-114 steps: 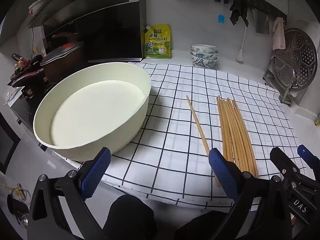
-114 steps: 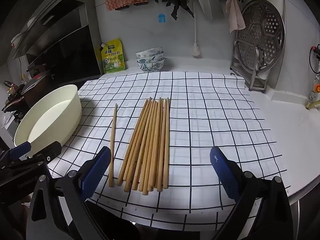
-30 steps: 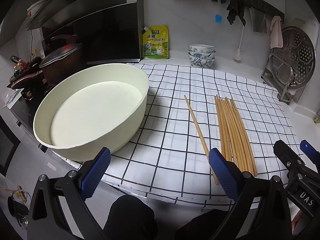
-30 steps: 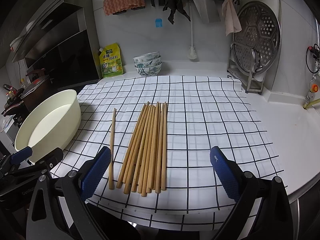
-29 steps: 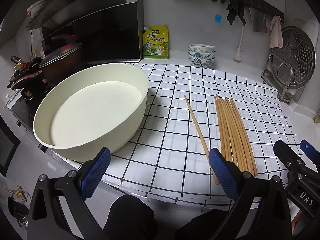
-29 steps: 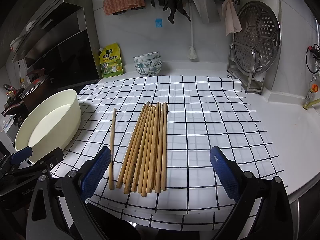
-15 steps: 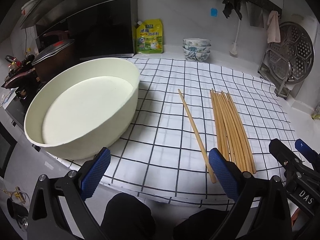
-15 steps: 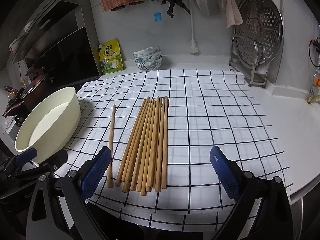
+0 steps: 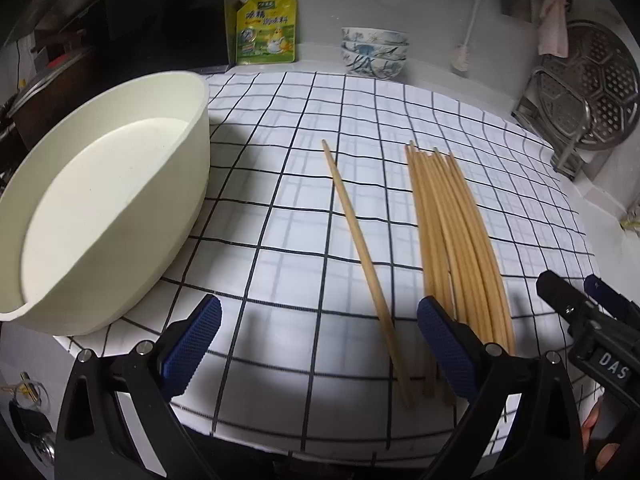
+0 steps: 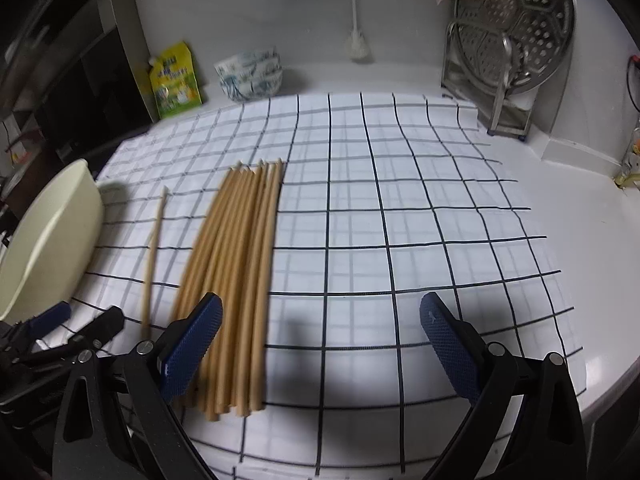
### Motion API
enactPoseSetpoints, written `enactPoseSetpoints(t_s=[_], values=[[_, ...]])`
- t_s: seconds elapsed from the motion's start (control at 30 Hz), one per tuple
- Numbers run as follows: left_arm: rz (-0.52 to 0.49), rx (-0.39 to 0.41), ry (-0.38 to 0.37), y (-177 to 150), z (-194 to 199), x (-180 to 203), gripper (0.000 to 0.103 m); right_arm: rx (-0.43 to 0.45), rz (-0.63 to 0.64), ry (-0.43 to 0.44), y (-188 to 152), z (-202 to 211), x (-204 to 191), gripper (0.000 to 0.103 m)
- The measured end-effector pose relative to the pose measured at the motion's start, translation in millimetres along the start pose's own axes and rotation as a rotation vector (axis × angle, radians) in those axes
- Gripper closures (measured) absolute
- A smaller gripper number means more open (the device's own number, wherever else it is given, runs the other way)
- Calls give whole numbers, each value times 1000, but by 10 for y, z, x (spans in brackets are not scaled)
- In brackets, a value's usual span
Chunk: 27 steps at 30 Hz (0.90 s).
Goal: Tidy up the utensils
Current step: 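Lower the left tool onto one bamboo chopstick and close while the right tool grasps another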
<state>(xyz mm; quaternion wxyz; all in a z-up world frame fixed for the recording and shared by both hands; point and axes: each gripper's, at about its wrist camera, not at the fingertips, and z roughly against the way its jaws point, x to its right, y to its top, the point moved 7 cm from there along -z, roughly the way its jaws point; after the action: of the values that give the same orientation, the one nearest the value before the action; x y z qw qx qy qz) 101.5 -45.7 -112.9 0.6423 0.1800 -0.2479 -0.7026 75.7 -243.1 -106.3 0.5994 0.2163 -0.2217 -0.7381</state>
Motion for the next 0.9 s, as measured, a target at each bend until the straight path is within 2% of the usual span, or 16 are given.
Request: enactPoseSetpoints(t_s=[0.3, 0.6, 0.7, 0.9], values=[[6, -39, 39, 39, -256, -44, 6, -66, 69, -89, 49, -386, -34, 8], [0, -52, 56, 40, -364, -15, 6, -70, 86, -73, 50, -435, -59, 9], [-2, -44, 69, 57, -378, -12, 6, -72, 117, -117, 43, -446, -45, 9], [20, -32, 84, 90, -398, -35, 6, -50, 122, -107, 48, -442, -25, 9]])
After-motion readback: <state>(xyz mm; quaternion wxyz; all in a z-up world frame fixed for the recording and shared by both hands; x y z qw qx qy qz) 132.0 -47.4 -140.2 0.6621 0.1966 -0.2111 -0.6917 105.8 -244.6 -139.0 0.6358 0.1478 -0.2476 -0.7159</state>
